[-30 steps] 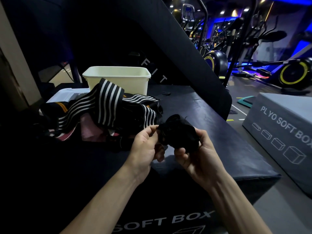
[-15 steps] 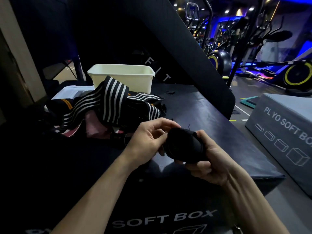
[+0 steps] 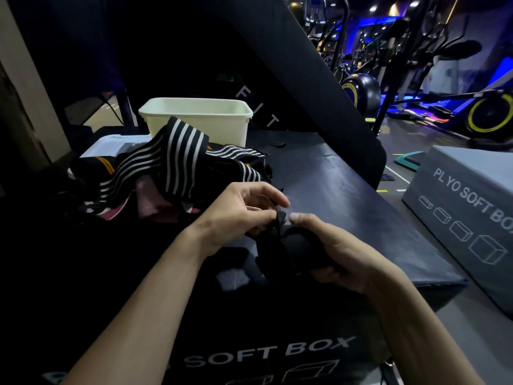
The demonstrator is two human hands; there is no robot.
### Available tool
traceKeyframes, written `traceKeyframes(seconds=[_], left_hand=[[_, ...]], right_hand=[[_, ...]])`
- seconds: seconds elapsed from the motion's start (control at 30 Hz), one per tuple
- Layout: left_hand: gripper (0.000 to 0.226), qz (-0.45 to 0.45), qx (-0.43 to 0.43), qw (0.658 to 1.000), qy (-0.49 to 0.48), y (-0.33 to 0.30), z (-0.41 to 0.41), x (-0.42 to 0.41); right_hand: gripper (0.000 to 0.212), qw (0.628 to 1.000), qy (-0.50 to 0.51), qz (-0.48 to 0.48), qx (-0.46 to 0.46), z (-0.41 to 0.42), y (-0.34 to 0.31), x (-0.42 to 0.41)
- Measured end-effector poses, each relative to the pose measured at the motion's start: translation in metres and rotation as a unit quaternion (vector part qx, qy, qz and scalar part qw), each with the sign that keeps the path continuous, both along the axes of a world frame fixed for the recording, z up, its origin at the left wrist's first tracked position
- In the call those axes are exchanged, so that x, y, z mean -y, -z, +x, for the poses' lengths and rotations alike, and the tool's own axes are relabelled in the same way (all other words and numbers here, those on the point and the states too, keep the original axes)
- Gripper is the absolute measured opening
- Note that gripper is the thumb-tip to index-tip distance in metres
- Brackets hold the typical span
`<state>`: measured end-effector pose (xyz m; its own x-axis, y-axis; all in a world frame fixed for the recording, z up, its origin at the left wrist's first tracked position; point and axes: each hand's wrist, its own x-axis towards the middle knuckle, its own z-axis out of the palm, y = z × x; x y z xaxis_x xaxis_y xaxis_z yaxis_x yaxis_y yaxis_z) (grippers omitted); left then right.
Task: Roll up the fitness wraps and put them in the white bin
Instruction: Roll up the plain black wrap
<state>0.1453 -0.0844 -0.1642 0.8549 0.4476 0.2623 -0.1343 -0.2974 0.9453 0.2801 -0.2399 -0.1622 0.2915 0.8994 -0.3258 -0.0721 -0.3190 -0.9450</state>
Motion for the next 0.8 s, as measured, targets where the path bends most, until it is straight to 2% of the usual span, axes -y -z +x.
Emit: traceKeyframes(seconds=[0.07, 0.13, 0.3, 0.43, 0.57, 0.67, 0.73, 0.8], left_hand=[[0.011, -0.016, 0.007, 1.0, -0.01, 0.002, 0.0, -0.003], [0.015, -0.047, 0.013, 0.999, -0.008, 0.004, 0.0, -0.003], [0.012, -0.089, 0.046, 0.995, 0.002, 0.008, 0.003, 0.003], [0.022, -0.104, 0.053, 0.993, -0.018, 0.012, 0.003, 0.004], [0.018, -0.102, 0.093, 0.989, -0.047, 0.01, -0.001, 0.009], [0.039, -0.096, 0.103, 0.99, -0.003, 0.012, -0.007, 0.01], [0.062, -0.062, 0.078, 0.994, 0.032, 0.012, -0.012, 0.012], [0.072, -0.015, 0.061, 0.997, 0.034, 0.015, -0.013, 0.015]], right_hand=[[0.052, 1.0, 0.014, 0.011, -0.013, 0.004, -0.001, 0.001], [0.058, 0.999, 0.019, 0.022, -0.04, 0.007, 0.0, 0.001], [0.055, 0.983, -0.009, 0.102, -0.151, 0.005, 0.007, -0.006], [0.054, 0.968, -0.003, 0.133, -0.213, 0.006, 0.005, -0.005], [0.051, 0.963, 0.017, 0.141, -0.228, 0.007, 0.007, -0.005], [0.052, 0.963, 0.031, 0.132, -0.232, 0.005, 0.01, -0.007], [0.055, 0.962, 0.037, 0.131, -0.235, 0.005, 0.011, -0.008], [0.059, 0.964, 0.041, 0.133, -0.225, 0.002, 0.01, -0.009]])
